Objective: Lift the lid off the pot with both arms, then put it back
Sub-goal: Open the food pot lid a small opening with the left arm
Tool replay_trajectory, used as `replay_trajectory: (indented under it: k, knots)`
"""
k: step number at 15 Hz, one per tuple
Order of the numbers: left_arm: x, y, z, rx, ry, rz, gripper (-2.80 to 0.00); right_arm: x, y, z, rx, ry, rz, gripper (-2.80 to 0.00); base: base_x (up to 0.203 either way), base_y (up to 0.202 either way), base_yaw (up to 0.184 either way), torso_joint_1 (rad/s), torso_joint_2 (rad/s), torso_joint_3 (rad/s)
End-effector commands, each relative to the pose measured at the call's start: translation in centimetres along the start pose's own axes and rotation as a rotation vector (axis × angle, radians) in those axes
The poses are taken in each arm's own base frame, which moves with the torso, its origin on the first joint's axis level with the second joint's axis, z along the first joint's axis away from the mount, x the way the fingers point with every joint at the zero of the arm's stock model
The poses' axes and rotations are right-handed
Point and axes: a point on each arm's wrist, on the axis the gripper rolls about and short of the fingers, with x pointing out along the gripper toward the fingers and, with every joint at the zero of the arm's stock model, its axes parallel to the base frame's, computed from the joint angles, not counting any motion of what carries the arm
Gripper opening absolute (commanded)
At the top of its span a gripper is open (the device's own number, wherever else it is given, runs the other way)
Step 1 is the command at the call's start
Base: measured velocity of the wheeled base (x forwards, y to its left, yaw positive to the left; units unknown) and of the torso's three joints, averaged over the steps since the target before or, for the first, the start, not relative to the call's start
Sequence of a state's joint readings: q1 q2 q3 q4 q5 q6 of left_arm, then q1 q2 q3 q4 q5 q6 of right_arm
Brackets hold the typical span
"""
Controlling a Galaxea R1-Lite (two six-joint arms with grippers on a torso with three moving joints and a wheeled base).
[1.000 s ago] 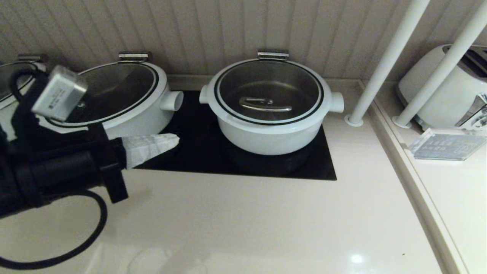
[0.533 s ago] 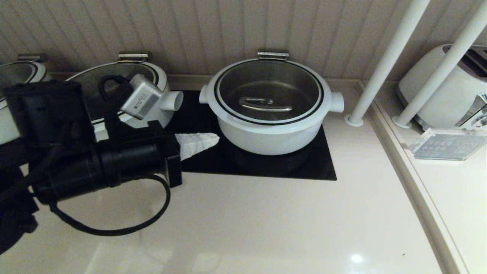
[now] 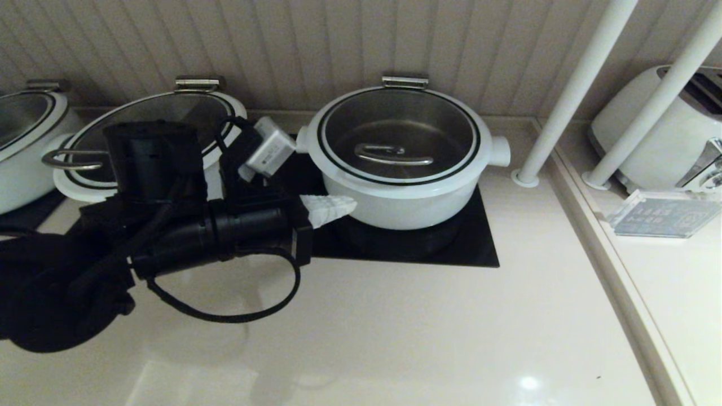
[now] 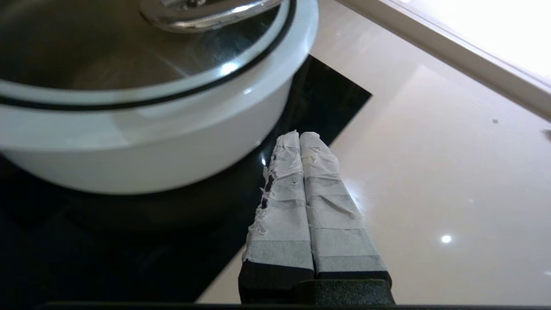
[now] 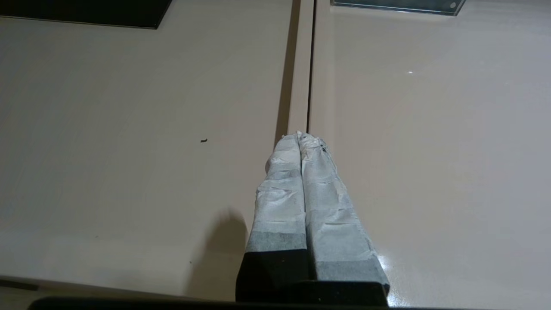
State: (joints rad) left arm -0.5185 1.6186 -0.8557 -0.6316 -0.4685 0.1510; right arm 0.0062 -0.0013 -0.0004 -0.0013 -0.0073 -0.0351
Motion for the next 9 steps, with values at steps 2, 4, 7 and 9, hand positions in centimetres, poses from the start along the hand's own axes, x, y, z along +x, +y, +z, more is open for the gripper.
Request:
replay_trajectory:
  k: [2,4,7,9]
  knots:
    - [1.7,0.8,-0.6,0.008,0.008,0.001,-2.8,0.0,0.0,0.0,0.003,0.001,0.0,-2.8,0.0,0.0,0.0,0.0,0.0,0.0]
    - [2.5,1.3,-0.3,0.019,-0.003,0.005,-2.8,0.0,0.0,0.0,0.001,0.0,0.001,-2.8,0.0,0.0,0.0,0.0,0.0,0.0]
    - [3.6,2.0,0.5,0.036,-0.031,0.023,-2.8,0.0,0.0,0.0,0.001,0.0,0.0,-2.8,0.0,0.0,0.0,0.0,0.0,0.0]
    - [4.1,2.3,0.9,0.044,-0.043,0.029,-2.8,0.0,0.0,0.0,0.001,0.001,0.0,-2.8,0.0,0.0,0.0,0.0,0.0,0.0]
